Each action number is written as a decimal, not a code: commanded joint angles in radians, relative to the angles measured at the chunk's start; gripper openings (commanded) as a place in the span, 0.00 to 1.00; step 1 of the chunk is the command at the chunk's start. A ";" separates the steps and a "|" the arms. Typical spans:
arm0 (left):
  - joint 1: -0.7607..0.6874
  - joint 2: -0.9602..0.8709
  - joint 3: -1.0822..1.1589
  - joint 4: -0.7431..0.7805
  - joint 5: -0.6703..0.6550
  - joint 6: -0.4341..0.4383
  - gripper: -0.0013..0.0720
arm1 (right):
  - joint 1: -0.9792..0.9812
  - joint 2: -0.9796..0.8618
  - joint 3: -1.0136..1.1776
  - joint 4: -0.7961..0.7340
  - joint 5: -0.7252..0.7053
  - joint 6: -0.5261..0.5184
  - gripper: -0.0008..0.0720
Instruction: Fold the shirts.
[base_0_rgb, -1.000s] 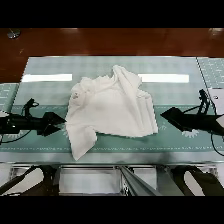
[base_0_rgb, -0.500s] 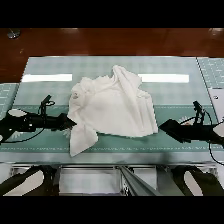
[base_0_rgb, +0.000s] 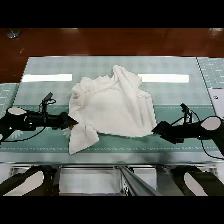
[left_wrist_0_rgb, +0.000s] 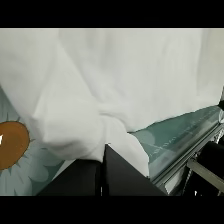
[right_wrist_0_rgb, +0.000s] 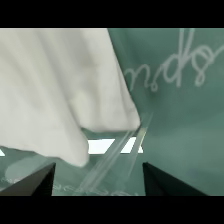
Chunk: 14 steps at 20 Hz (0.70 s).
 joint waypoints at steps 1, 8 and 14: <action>0.000 0.000 0.001 -0.003 -0.018 0.003 0.04 | 0.050 -0.115 0.048 0.087 -0.117 -0.015 0.87; 0.000 0.000 0.004 -0.003 -0.010 0.003 0.04 | 0.174 -0.334 0.178 0.121 -0.130 -0.084 0.05; 0.018 0.041 0.401 -0.149 -0.101 -0.039 0.04 | 0.140 -0.322 0.700 0.010 0.056 -0.069 0.05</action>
